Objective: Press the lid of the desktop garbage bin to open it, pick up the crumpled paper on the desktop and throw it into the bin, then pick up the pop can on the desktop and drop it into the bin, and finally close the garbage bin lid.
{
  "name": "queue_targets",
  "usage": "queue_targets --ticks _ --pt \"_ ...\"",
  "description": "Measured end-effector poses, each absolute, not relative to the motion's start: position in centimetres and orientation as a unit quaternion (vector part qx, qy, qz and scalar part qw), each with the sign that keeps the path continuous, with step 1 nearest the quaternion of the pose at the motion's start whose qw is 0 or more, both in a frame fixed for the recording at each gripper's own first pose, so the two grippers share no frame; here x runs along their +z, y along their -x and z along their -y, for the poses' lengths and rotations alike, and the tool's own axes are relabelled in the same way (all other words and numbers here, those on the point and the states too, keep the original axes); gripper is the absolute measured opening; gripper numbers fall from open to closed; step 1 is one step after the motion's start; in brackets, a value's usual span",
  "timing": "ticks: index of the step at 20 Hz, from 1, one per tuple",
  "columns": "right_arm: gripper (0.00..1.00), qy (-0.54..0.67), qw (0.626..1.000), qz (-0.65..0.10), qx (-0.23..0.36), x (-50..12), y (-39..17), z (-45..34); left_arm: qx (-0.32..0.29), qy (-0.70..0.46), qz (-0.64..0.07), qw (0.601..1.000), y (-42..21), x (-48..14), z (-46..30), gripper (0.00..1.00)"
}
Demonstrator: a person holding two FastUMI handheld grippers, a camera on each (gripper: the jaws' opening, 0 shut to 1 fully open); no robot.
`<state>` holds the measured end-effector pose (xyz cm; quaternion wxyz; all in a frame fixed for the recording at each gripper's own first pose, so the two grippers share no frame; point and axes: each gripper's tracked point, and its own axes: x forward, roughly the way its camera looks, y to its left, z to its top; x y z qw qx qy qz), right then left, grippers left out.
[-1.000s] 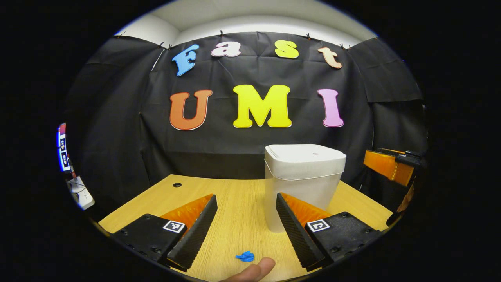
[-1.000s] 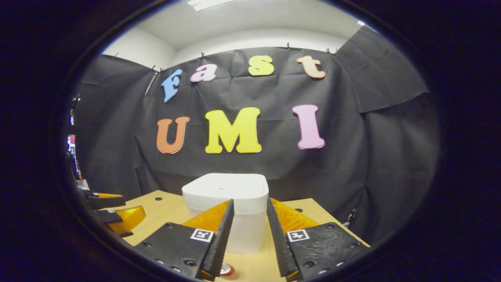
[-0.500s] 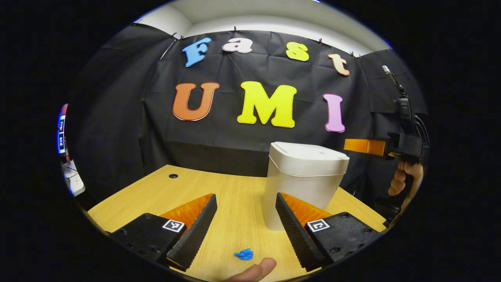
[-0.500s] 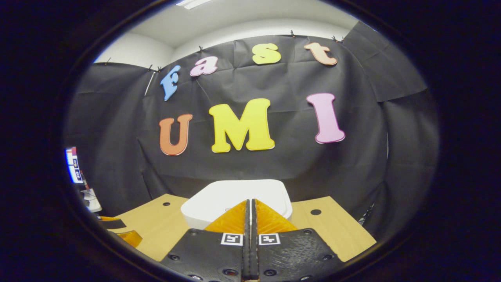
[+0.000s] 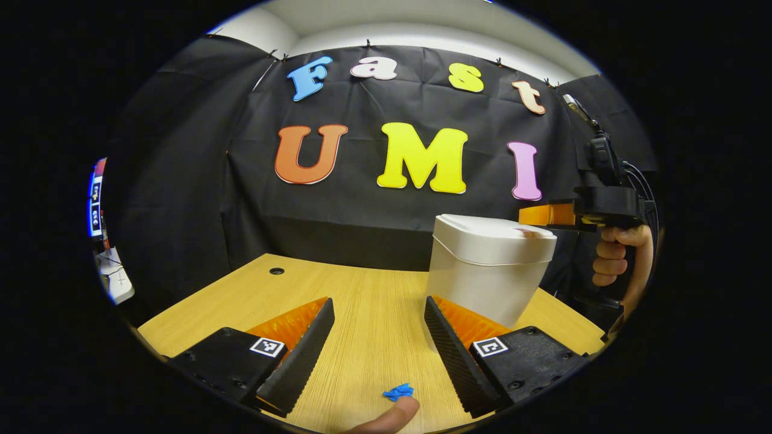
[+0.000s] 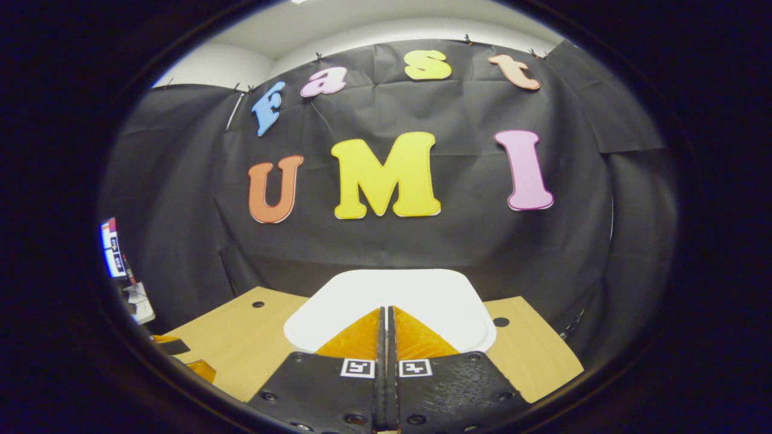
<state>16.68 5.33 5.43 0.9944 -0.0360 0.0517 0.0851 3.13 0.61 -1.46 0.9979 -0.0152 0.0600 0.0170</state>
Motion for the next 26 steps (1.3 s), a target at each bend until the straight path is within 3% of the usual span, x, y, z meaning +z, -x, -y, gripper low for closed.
queue_targets --ticks 4,9,12,13,14,15,16,17,18,22,26 --pt "0.01 0.047 0.992 -0.078 0.087 3.8 -16.9 -5.0 0.007 -0.002 -0.057 0.998 -3.1 -1.4 -0.4 0.97" --pt "0.01 0.088 0.994 -0.047 0.05 5.2 -16.2 -5.4 0.011 -0.008 -0.055 0.998 -3.4 -1.5 -0.9 0.98" --pt "0.0 0.043 0.995 -0.035 0.079 6.2 -15.0 -6.1 0.01 -0.006 -0.058 0.998 -3.7 -1.9 -1.3 0.97" --pt "0.08 0.041 0.995 -0.027 0.087 6.7 -14.8 -6.1 0.007 -0.003 -0.064 0.998 -3.9 -2.3 -1.3 0.97" --pt "0.38 0.041 0.995 -0.018 0.09 7.1 -14.8 -5.7 0.002 0.001 -0.068 0.998 -3.9 -2.6 -1.2 0.97" --pt "0.43 0.037 0.995 -0.008 0.097 7.5 -14.5 -5.6 0.004 -0.001 -0.068 0.998 -3.9 -2.6 -1.4 0.98" --pt "0.57 0.032 0.995 -0.005 0.097 7.5 -14.3 -5.0 0.002 -0.005 -0.066 0.998 -4.1 -2.5 -1.8 0.97" --pt "0.61 0.023 0.995 -0.004 0.098 7.5 -14.1 -4.7 -0.001 -0.005 -0.066 0.998 -4.2 -2.7 -2.1 0.97" --pt "0.73 0.017 0.995 -0.003 0.099 7.6 -13.7 -4.5 0.0 -0.004 -0.069 0.998 -4.4 -2.8 -2.8 0.97" --pt "0.93 0.033 0.995 0.01 0.094 7.7 -12.1 -3.4 0.026 0.0 -0.084 0.996 -5.0 -4.0 -5.0 0.97" --pt "0.96 0.048 0.996 0.028 0.073 7.1 -10.1 -1.7 0.018 0.011 -0.098 0.995 -5.3 -4.8 -4.3 1.0"
